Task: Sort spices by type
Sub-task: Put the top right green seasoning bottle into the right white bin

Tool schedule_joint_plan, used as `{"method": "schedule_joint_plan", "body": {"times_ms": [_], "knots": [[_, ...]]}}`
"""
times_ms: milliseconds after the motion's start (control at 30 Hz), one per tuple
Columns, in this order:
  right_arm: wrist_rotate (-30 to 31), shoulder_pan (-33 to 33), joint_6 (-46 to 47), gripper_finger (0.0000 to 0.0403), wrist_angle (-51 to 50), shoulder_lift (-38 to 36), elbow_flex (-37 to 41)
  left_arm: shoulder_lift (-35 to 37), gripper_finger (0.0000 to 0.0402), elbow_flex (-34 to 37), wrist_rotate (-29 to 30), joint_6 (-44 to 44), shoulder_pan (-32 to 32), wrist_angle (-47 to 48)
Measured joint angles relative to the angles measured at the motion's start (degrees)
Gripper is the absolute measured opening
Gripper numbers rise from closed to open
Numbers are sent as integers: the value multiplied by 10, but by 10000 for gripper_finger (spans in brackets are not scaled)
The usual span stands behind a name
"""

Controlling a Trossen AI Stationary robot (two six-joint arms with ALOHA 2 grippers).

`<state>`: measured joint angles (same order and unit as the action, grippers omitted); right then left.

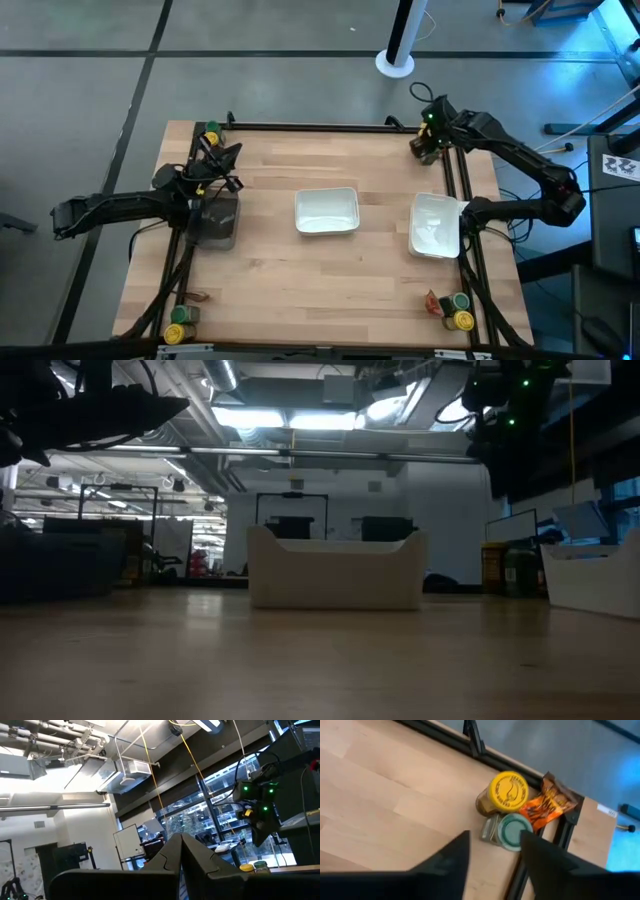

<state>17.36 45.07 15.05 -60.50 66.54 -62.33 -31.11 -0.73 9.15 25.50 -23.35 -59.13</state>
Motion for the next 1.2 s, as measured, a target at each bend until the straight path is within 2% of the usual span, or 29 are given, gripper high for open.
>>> {"method": "schedule_joint_plan", "body": {"times_ms": [133, 300, 467, 1000, 1200], "knots": [[-5, 18, 2, 260, 2, 0, 23, 0, 1, 0, 0, 0, 0, 0], [11, 43, 26, 300, 21, 0, 50, 0, 1, 0, 0, -2, 0, 0], [15, 45, 43, 305, 65, 9, 60, 0, 1, 0, 0, -13, 0, 0], [61, 53, 87, 305, 65, 137, 61, 0, 1, 0, 0, -13, 0, 0], [87, 56, 100, 305, 66, 161, 61, 0, 1, 0, 0, -13, 0, 0]]}}
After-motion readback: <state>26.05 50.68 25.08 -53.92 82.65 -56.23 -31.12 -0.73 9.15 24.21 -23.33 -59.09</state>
